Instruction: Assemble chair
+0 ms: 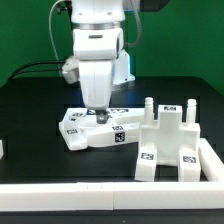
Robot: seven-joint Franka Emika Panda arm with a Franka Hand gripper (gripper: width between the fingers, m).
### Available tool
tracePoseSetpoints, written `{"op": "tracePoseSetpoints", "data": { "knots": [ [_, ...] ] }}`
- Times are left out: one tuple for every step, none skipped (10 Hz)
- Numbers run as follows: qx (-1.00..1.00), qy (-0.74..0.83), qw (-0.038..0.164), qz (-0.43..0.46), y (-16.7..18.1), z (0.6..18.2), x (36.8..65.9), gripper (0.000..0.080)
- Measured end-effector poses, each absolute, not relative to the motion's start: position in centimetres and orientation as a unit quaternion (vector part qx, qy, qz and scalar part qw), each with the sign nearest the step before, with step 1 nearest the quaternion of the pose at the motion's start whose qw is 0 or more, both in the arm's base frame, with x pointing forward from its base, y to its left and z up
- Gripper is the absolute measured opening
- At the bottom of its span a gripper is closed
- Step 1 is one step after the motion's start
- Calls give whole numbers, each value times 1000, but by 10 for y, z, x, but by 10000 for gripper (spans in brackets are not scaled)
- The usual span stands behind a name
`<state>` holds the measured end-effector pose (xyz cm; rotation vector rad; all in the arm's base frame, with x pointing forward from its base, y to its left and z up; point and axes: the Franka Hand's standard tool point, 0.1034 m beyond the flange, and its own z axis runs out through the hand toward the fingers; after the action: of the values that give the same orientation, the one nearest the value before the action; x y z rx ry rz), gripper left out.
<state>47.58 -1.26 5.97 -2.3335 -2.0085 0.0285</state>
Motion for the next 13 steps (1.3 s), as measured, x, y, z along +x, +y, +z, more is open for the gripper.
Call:
{"op": "tracePoseSetpoints", "data": {
  "knots": [
    [-758, -651, 33, 9, -2, 52, 466, 649],
    [-757, -652, 34, 10, 1, 45, 462, 649],
    [-759, -649, 38, 15, 1, 38, 458, 649],
    [-762, -647, 39, 17, 1, 36, 457, 649],
    [-762, -646, 39, 17, 0, 36, 458, 649],
    [-763, -645, 39, 17, -1, 36, 457, 649],
    [-765, -643, 40, 18, -1, 35, 456, 649],
    [-768, -639, 41, 19, 1, 31, 454, 649],
    [-767, -640, 43, 21, 6, 24, 450, 649],
    [-770, -636, 45, 23, 10, 18, 448, 649],
    [-773, -633, 47, 25, 13, 12, 445, 649],
    [-775, -630, 49, 26, 16, 8, 443, 649],
    [-777, -627, 50, 27, 18, 7, 443, 649]
  ]
}}
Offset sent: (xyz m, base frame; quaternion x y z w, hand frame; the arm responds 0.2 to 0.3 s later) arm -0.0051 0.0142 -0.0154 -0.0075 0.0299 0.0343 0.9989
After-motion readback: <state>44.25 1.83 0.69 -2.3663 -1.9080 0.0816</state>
